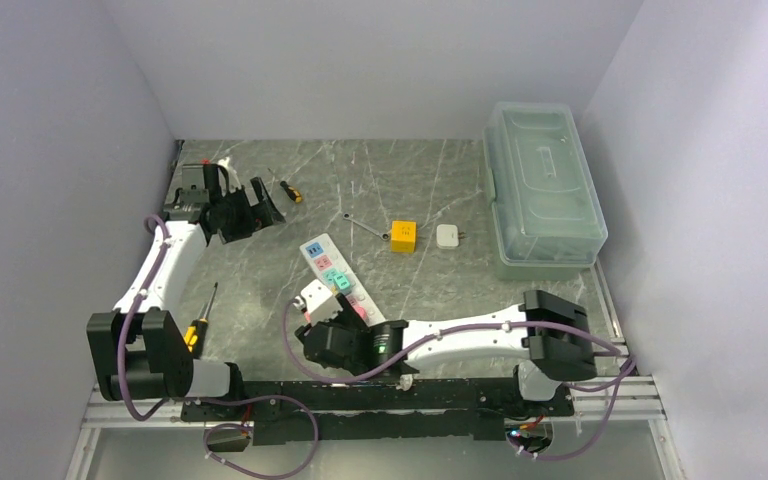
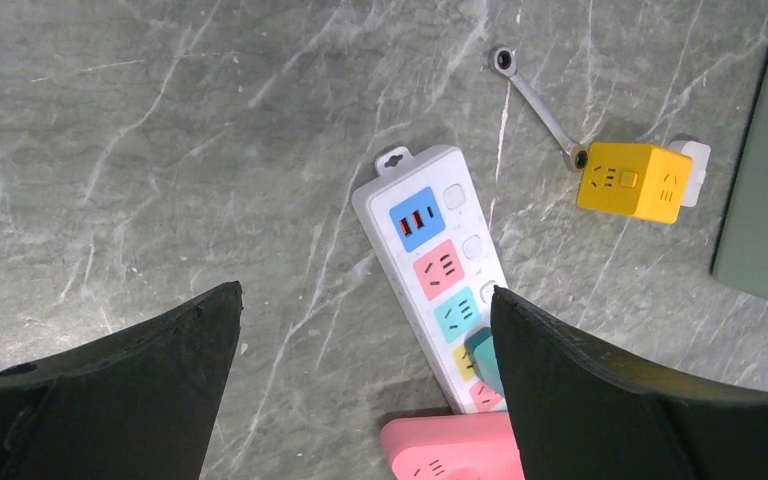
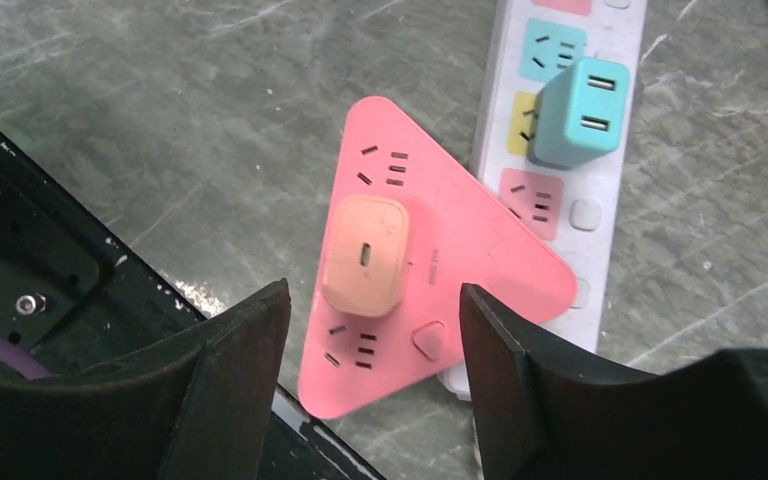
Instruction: Pull the plug off the socket
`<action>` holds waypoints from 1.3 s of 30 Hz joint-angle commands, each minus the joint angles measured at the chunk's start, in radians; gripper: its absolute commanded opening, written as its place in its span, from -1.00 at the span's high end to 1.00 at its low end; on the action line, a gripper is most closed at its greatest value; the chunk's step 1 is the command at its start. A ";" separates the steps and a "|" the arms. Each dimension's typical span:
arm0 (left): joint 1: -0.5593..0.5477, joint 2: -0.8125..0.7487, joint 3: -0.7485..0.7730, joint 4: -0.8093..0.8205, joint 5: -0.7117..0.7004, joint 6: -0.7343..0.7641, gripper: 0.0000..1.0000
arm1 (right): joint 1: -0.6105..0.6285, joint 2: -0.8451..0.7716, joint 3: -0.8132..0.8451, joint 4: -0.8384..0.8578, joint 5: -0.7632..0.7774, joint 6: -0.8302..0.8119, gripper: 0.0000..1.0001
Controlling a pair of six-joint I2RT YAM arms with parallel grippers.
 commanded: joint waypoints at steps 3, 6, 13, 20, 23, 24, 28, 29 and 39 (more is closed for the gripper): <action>0.003 0.003 -0.012 0.018 0.065 0.010 -0.91 | 0.018 0.113 0.115 -0.052 0.083 0.042 -0.21; 0.003 -0.012 -0.037 0.018 0.095 -0.005 -0.88 | 0.018 0.157 0.151 -0.095 0.133 0.061 -0.04; -0.009 -0.095 -0.142 0.056 0.156 -0.078 -0.80 | -0.011 0.177 0.153 -0.137 0.164 0.108 0.61; -0.133 -0.220 -0.320 0.173 0.183 -0.230 -0.77 | -0.127 0.006 -0.081 0.077 -0.062 0.165 1.00; -0.205 -0.263 -0.378 0.207 0.182 -0.300 -0.77 | -0.184 -0.055 -0.169 0.162 -0.157 0.200 1.00; -0.222 -0.285 -0.399 0.223 0.184 -0.326 -0.77 | -0.199 -0.071 -0.193 0.183 -0.178 0.213 1.00; -0.245 -0.373 -0.478 0.289 0.217 -0.428 -0.77 | -0.252 -0.130 -0.274 0.259 -0.253 0.244 1.00; -0.250 -0.394 -0.500 0.306 0.224 -0.454 -0.77 | -0.260 -0.138 -0.286 0.274 -0.260 0.249 1.00; -0.308 -0.357 -0.673 0.558 0.282 -0.612 -0.74 | -0.320 -0.180 -0.413 0.387 -0.310 0.344 1.00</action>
